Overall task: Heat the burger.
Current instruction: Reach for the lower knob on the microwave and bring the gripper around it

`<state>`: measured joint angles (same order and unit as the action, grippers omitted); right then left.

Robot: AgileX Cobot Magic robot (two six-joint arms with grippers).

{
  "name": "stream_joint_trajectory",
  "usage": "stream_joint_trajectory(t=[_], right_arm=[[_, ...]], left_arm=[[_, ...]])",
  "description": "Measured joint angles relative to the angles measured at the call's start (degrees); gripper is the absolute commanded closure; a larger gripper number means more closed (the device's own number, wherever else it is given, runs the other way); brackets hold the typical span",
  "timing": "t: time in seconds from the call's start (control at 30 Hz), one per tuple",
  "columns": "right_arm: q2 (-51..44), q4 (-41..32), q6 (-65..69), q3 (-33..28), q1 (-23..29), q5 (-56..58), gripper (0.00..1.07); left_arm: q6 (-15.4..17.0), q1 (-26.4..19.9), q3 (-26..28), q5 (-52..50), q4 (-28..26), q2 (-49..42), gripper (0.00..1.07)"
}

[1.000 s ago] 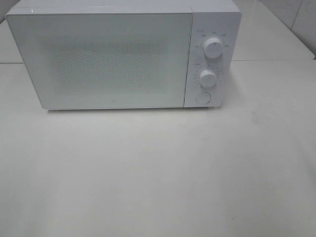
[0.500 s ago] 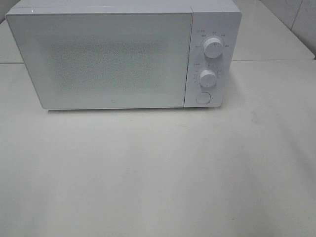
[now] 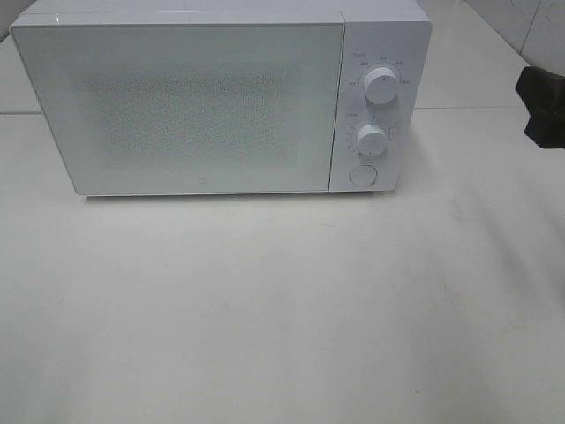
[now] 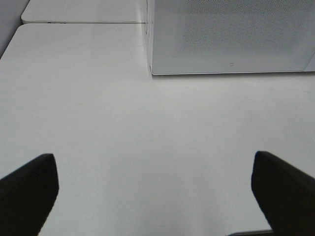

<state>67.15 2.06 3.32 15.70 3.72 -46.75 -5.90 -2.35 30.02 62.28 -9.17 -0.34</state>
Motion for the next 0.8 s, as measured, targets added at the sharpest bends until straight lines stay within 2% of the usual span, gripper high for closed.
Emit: stream_joint_trajectory(t=[0.13,0.17,0.23,0.27,0.3,0.37,0.4,0.47,0.5,0.53,0.57,0.63,0.67,0.8], right_arm=[[4.8,-5.4,-2.1,0.0,2.6,-4.2,0.31],[7.5,-9.1,-4.9,0.1,5.7,-6.4,0.31],[8.9,-10.6,-6.2,0.0,7.1,-7.4,0.31],[11.6,-14.4,-8.9,-0.1,10.5,-9.8,0.31],[11.6,-14.4,-8.9,-0.1,10.5,-9.8,0.31],[15.6,-20.4,-12.0,-0.1,16.4,-13.4,0.31],[15.6,-20.4,-12.0,-0.1,16.4,-13.4,0.31],[18.2,-24.6,-13.2,0.0,19.8,-15.6,0.31],[20.8,-28.8,-13.7,0.0,23.3,-18.2,0.31],[20.8,-28.8,-13.7,0.0,23.3,-18.2,0.31],[22.9,-32.4,-13.9,0.1,26.4,-20.3,0.31],[23.8,-33.9,-13.9,0.1,27.7,-21.1,0.31],[26.0,-37.6,-13.9,0.2,30.9,-21.7,0.31],[28.5,-42.9,-13.9,1.2,34.8,-21.8,0.31]], left_arm=[[0.0,0.0,0.0,0.0,0.0,0.0,0.06],[0.0,0.0,0.0,0.0,0.0,0.0,0.06],[0.0,0.0,0.0,0.0,0.0,0.0,0.06],[0.0,0.0,0.0,0.0,0.0,0.0,0.06],[0.0,0.0,0.0,0.0,0.0,0.0,0.06],[0.0,0.0,0.0,0.0,0.0,0.0,0.06],[0.0,0.0,0.0,0.0,0.0,0.0,0.06],[0.0,0.0,0.0,0.0,0.0,0.0,0.06],[0.0,0.0,0.0,0.0,0.0,0.0,0.06],[0.0,0.0,0.0,0.0,0.0,0.0,0.06],[0.0,0.0,0.0,0.0,0.0,0.0,0.06],[0.0,0.0,0.0,0.0,0.0,0.0,0.06],[0.0,0.0,0.0,0.0,0.0,0.0,0.06],[0.0,0.0,0.0,0.0,0.0,0.0,0.06]])
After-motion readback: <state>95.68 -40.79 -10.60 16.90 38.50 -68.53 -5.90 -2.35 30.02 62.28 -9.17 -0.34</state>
